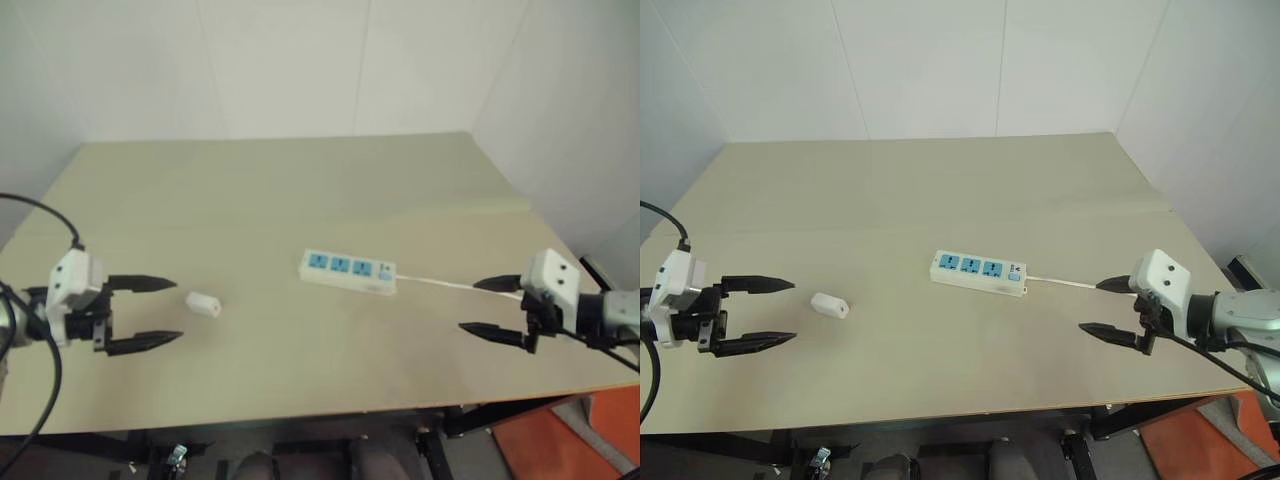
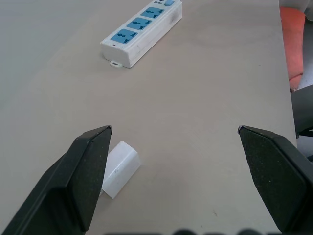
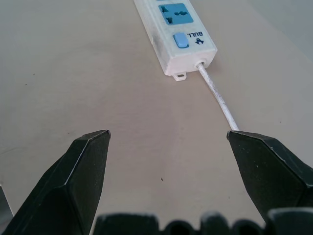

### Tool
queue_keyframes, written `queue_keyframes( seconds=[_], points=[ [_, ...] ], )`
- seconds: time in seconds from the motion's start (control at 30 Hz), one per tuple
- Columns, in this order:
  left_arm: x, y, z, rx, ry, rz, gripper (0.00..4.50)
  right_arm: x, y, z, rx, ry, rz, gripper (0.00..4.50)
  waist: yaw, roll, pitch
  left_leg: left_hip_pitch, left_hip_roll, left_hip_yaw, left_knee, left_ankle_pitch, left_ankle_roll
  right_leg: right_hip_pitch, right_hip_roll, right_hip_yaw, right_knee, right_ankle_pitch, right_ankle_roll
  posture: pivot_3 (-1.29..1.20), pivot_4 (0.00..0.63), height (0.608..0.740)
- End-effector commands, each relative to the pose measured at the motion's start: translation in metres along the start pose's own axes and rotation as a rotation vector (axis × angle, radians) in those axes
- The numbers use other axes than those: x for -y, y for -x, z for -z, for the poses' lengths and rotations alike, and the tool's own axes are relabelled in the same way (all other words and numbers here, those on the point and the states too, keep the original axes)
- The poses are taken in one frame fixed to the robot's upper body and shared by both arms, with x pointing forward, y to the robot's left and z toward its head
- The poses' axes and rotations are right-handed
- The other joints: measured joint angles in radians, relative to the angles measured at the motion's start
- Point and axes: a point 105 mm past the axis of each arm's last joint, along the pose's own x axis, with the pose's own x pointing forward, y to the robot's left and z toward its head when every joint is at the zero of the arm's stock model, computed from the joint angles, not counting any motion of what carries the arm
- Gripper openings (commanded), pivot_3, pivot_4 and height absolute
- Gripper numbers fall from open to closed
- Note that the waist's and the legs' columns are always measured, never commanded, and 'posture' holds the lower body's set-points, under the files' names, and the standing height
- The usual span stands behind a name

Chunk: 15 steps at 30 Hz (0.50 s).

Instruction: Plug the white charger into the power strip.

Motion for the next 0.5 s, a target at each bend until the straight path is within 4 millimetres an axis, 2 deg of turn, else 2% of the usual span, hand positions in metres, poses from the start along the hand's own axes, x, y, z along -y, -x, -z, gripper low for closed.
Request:
queue_keyframes(
  seconds=[0.03, 0.5],
  points=[
    [-0.0053, 0.0020, -0.0083, 0.001, -0.050, -0.012, 4.50, 0.0012, 0.0045, -0.0087, 0.016, 0.034, 0.022, 4.48, 0.000, 0.000, 0.000, 0.000, 0.000, 0.000, 0.000, 0.000, 0.000, 0.000, 0.000, 0.000, 0.000, 0.000, 0.000, 0.00, 0.150, 0.740],
    [-0.0107, 0.0003, -0.0084, -0.006, -0.066, 0.002, 4.50, -0.0003, 0.0052, -0.0052, -0.002, 0.035, 0.035, 4.48, 0.000, 0.000, 0.000, 0.000, 0.000, 0.000, 0.000, 0.000, 0.000, 0.000, 0.000, 0.000, 0.000, 0.000, 0.000, 0.00, 0.150, 0.740]
  ],
)
